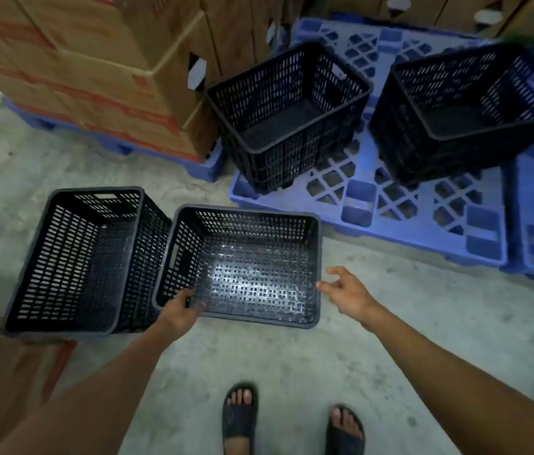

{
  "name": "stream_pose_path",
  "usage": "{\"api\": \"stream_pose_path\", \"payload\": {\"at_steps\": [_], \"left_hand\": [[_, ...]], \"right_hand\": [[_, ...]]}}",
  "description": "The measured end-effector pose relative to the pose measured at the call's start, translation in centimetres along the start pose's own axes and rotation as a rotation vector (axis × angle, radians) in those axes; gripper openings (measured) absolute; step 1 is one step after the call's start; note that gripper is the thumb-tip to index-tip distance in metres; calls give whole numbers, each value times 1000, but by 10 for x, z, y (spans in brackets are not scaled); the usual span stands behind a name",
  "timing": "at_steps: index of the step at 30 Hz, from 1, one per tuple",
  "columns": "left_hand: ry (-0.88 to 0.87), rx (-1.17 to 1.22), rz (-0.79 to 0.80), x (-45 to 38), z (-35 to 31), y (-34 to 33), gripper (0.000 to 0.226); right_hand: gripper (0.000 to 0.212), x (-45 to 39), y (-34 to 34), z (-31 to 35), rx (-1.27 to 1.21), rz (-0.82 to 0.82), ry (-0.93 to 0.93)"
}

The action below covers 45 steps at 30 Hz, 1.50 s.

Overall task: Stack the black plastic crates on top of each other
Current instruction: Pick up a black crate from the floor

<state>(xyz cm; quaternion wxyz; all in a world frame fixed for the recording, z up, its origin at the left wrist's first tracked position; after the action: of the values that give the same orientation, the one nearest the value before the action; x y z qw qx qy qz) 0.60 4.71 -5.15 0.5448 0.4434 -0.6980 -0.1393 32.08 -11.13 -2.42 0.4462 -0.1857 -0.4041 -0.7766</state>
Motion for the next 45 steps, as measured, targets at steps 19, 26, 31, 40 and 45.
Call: {"api": "stream_pose_path", "payload": {"at_steps": [19, 26, 31, 40, 45], "left_hand": [[321, -103, -380, -186, 140, -27, 57], [87, -200, -388, -126, 64, -55, 38], [-92, -153, -239, -85, -12, -123, 36], [-196, -204, -111, -27, -107, -273, 30], [-201, -354, -67, -8, -120, -326, 28]], "right_hand": [[41, -134, -108, -153, -83, -483, -226], [48, -91, -17, -215, -184, -630, -422], [49, -47, 59, -299, -300, -699, -527], [44, -39, 175, -451, -479, -828, -547], [45, -60, 208, -482, -451, -782, -483]]}}
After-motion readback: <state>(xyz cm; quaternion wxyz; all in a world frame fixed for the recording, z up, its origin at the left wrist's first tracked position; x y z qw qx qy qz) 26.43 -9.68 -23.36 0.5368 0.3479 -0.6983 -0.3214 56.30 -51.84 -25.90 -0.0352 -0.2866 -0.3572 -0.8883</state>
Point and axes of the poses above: each hand's wrist, its own x-axis away from the middle knuckle, its own y-axis out of the back of the hand, z = x × y, the point moved 7 cm from there along -x, towards the middle knuckle, and after that the axes turned 9 degrees about -z, right-handed, at the moved point
